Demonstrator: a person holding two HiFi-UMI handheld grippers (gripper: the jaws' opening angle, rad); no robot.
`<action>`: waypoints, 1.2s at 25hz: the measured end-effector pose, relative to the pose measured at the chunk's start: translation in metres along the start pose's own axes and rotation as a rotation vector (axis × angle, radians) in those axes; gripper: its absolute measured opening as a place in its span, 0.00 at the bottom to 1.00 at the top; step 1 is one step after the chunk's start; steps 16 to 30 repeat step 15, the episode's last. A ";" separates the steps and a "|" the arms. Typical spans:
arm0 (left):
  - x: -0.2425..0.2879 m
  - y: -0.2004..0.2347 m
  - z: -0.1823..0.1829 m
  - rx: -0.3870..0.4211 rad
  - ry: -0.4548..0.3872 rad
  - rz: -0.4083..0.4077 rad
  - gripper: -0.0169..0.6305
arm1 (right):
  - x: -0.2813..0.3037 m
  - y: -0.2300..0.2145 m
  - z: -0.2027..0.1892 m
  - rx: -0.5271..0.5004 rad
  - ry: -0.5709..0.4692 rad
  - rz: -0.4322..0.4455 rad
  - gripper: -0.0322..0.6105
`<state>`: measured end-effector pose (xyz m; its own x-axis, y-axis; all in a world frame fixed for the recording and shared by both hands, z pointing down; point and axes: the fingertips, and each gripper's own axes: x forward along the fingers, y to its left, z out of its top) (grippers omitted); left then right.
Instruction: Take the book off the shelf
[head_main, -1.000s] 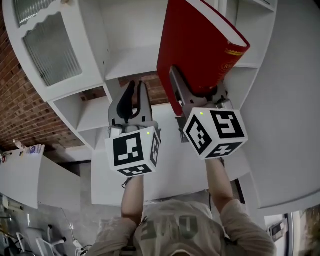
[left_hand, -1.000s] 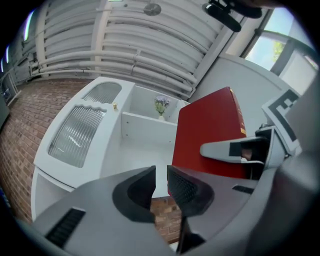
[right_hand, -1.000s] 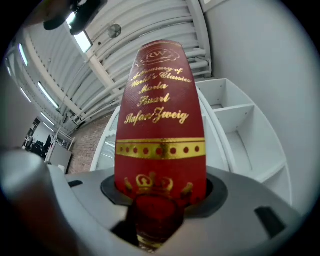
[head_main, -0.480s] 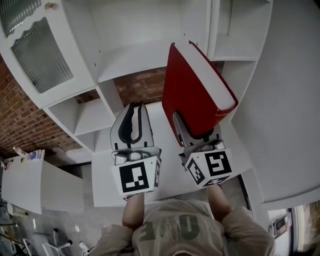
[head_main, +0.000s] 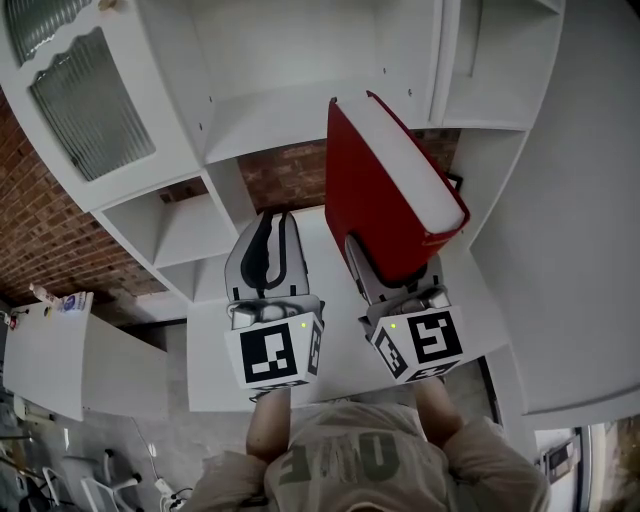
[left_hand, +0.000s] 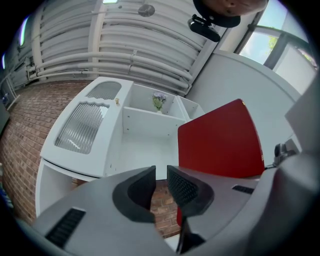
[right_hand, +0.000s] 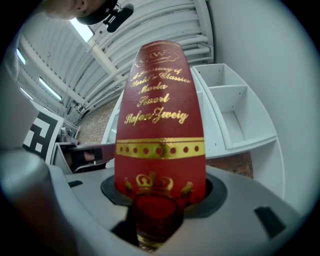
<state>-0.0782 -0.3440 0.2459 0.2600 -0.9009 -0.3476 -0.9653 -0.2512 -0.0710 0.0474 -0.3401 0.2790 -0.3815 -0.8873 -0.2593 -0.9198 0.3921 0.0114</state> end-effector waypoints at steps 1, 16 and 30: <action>0.000 0.001 -0.001 -0.001 0.002 0.002 0.14 | 0.001 0.000 -0.001 0.005 0.001 0.002 0.42; 0.002 0.011 -0.009 -0.006 0.014 0.026 0.14 | 0.011 0.000 -0.008 0.011 0.009 0.006 0.42; 0.002 0.011 -0.009 -0.006 0.014 0.026 0.14 | 0.011 0.000 -0.008 0.011 0.009 0.006 0.42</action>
